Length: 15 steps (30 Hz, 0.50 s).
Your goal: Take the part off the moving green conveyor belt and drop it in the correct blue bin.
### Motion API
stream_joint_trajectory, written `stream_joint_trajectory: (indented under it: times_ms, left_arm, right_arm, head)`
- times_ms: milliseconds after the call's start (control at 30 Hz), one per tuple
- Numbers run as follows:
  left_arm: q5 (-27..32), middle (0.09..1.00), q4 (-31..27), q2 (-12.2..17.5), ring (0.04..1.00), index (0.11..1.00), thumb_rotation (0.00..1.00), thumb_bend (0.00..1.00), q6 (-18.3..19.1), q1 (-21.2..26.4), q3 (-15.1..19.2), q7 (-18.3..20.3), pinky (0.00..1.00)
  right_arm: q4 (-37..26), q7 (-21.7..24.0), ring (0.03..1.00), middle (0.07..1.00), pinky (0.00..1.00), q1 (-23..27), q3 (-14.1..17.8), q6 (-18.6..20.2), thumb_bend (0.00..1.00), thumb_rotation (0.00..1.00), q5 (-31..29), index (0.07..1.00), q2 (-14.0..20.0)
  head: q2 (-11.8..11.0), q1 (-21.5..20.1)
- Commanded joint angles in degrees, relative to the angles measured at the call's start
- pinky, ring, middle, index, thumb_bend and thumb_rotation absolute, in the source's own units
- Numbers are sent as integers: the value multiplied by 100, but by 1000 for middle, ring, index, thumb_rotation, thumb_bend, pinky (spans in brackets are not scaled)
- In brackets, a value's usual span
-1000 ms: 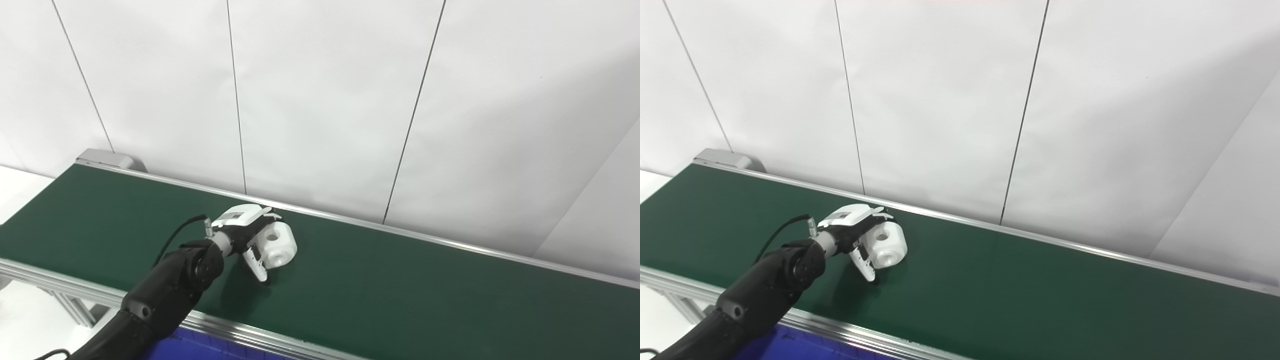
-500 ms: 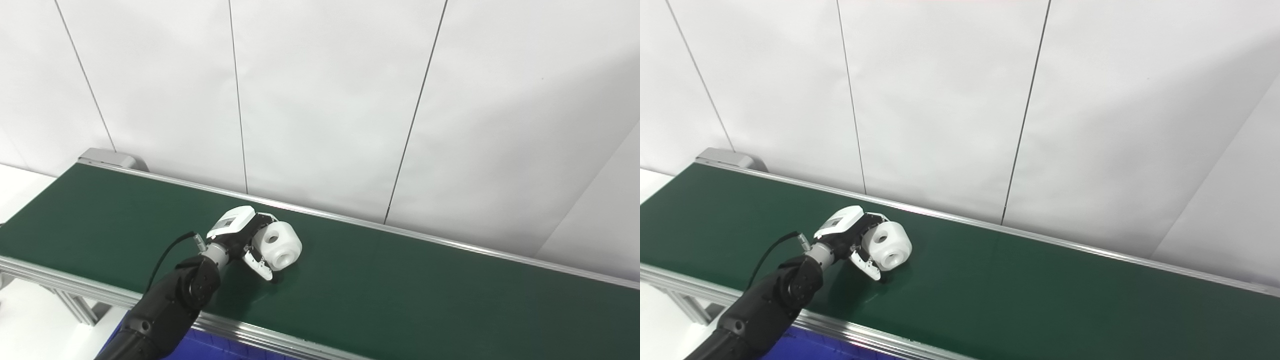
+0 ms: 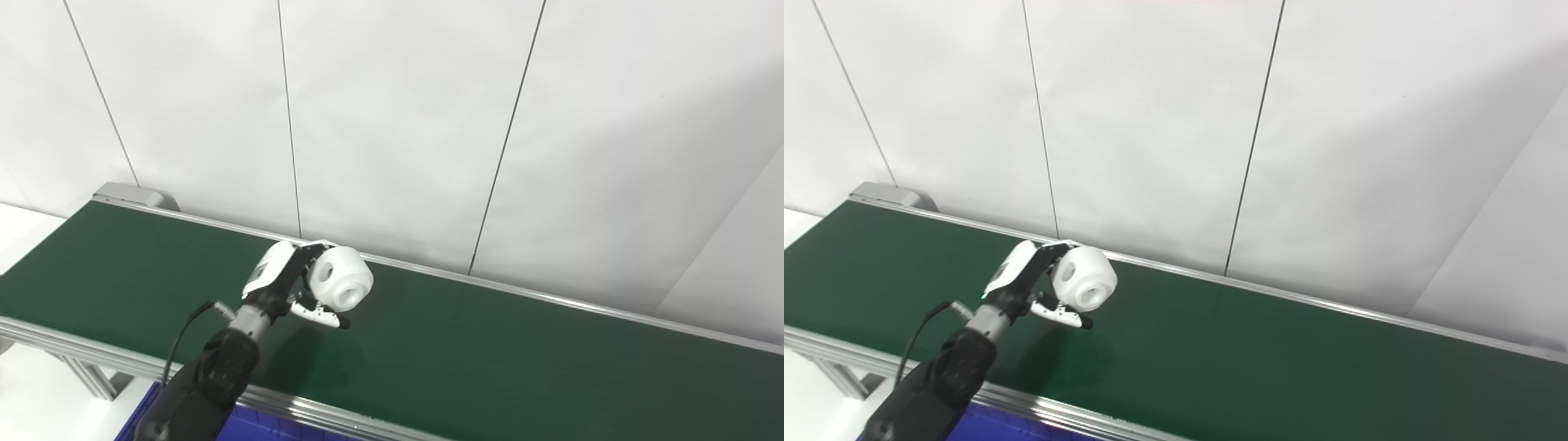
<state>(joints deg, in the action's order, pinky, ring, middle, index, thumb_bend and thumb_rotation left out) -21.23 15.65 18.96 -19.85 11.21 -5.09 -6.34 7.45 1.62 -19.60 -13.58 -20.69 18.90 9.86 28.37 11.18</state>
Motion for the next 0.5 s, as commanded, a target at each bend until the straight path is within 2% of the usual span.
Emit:
stream_joint_trajectory:
  times_ms: [0,33,67,100,200,233,267,300,467]
  left_arm:
    - [315,514,-402,282,454,475,0,499,-504,-204,102,91,412]
    - [418,516,-497,338,460,471,0,499,-616,-320,106,141,427]
    - [531,517,-678,420,464,468,0,499,-675,-522,99,173,436]
    - [606,521,-805,477,461,469,0,499,-703,-661,91,195,436]
    - [753,524,-1295,727,461,469,0,498,-705,-1233,7,262,445]
    - [790,526,-1398,788,460,466,0,498,-706,-1376,-19,285,444]
    - [799,527,-1494,869,460,465,0,498,-706,-1550,-106,260,444]
    - [805,526,-1562,927,465,463,0,498,-707,-1664,-172,236,452]
    - [535,539,-1695,1172,460,457,0,497,-707,-2072,-680,54,477]
  right_arm:
    - [-268,-41,878,927,747,-42,5,-161,887,344,-26,953,-14]
    - [-311,-32,880,928,753,-58,6,-156,886,338,-39,953,-15]
    - [-378,-41,881,929,756,-79,6,-159,885,335,-22,952,-20]
    - [-424,-49,875,924,748,-93,7,-161,891,335,-7,947,-24]
    - [-712,11,879,929,760,-197,8,-18,896,330,-71,947,-40]
    - [-788,16,877,926,765,-226,11,16,893,321,-70,944,-46]
    - [-881,8,876,925,766,-265,17,41,893,318,-44,943,-51]
    - [-949,5,875,923,770,-294,21,60,893,327,-28,943,-53]
    - [-1374,126,884,933,796,-433,40,397,885,377,-77,954,-47]
  head:
    - [246,-174]
    - [246,-174]
    - [507,-368]
    - [507,-368]
    - [913,-775]
    - [913,-775]
    - [1049,-917]
    - [1070,-936]
    - [1543,-1109]
